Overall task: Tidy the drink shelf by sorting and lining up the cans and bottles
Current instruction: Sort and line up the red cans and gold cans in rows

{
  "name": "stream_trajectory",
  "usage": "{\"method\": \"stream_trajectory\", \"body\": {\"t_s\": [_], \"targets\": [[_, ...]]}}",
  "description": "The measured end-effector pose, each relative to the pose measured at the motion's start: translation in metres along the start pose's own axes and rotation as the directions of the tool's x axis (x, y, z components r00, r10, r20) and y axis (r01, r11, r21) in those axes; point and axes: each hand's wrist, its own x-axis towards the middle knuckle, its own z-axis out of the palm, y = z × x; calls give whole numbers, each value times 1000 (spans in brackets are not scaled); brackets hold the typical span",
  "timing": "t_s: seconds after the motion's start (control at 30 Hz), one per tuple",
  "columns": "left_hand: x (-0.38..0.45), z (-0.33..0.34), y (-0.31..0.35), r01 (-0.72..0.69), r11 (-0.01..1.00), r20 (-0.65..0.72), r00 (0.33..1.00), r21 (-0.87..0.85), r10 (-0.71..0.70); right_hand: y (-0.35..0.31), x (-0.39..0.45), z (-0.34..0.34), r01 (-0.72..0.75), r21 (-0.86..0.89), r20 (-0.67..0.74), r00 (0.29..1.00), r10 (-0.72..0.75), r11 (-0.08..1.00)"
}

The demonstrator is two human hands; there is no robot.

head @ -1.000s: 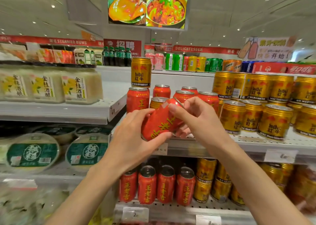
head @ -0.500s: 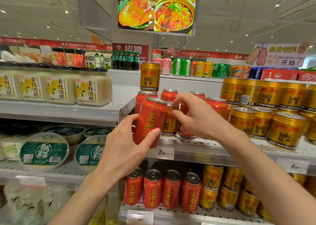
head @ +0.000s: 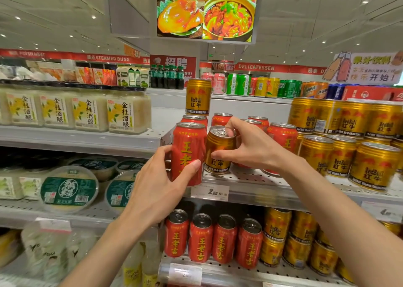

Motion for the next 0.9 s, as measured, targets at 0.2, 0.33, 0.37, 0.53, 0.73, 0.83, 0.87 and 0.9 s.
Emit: {"method": "stream_trajectory", "body": {"t_s": [0.2, 0.33, 0.37, 0.53, 0.73, 0.83, 0.87, 0.9], "targets": [[0, 4, 7, -6, 1000, -7, 1000, -30, 5, 6, -20, -5, 24, 108, -73, 997, -16, 994], [0, 15, 15, -38, 999, -13, 999, -24, 38, 7, -36, -17, -51, 168, -99, 993, 69, 984], [0, 18, 17, -45, 999, -10, 999, -26, 45, 8, -40, -20, -72, 167, -107, 990, 91, 983], [3, 39, 31, -78, 997, 6, 997, -19, 79, 18, -65, -35, -162, 126, -133, 975, 178, 979], [13, 66, 39, -93, 995, -15, 996, 47, 93, 24, -84, -45, -202, 126, -158, 962, 220, 971], [19, 72, 38, -133, 986, -51, 989, 96, 138, 23, -86, -44, -206, 113, -185, 957, 224, 972], [20, 74, 37, -138, 985, -54, 988, 104, 144, 22, -86, -43, -208, 110, -191, 955, 226, 972], [21, 75, 36, -142, 984, -59, 987, 108, 149, 22, -87, -42, -210, 109, -197, 954, 228, 972]]}}
